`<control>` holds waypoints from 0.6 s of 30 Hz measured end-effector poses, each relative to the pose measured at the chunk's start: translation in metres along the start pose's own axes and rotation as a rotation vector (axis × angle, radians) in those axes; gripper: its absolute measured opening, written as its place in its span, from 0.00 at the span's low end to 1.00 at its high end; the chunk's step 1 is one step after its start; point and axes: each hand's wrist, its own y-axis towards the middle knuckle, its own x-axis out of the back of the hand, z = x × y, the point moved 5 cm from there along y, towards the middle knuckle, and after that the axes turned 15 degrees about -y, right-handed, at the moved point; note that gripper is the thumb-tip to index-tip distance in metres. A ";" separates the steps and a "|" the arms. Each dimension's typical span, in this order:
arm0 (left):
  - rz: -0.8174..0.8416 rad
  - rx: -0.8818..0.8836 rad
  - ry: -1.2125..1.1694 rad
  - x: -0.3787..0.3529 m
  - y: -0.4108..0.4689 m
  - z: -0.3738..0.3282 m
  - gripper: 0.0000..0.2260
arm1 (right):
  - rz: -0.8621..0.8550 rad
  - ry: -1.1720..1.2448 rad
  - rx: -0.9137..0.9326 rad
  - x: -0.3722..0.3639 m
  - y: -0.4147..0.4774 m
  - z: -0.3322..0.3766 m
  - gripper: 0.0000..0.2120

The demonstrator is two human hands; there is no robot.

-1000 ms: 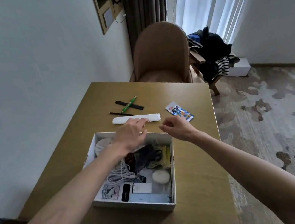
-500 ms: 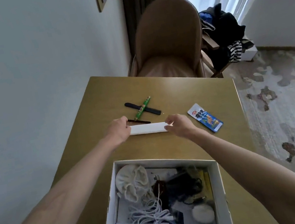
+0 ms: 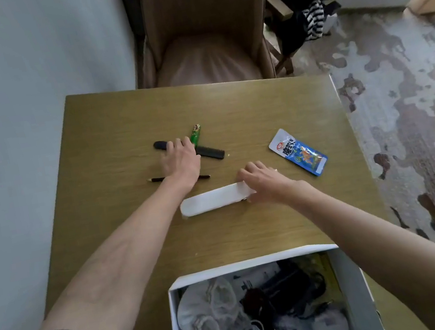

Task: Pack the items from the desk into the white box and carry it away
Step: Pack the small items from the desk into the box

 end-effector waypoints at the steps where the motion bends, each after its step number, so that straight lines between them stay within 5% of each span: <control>1: -0.022 -0.003 -0.010 -0.001 0.001 0.001 0.16 | 0.014 0.032 -0.014 -0.001 -0.004 -0.005 0.24; 10: 0.021 0.026 -0.632 0.032 -0.032 -0.001 0.10 | -0.104 0.336 -0.071 0.028 -0.045 -0.035 0.20; 18: -0.048 -0.150 -0.749 0.101 -0.153 -0.037 0.10 | -0.402 0.565 0.050 0.080 -0.141 -0.037 0.18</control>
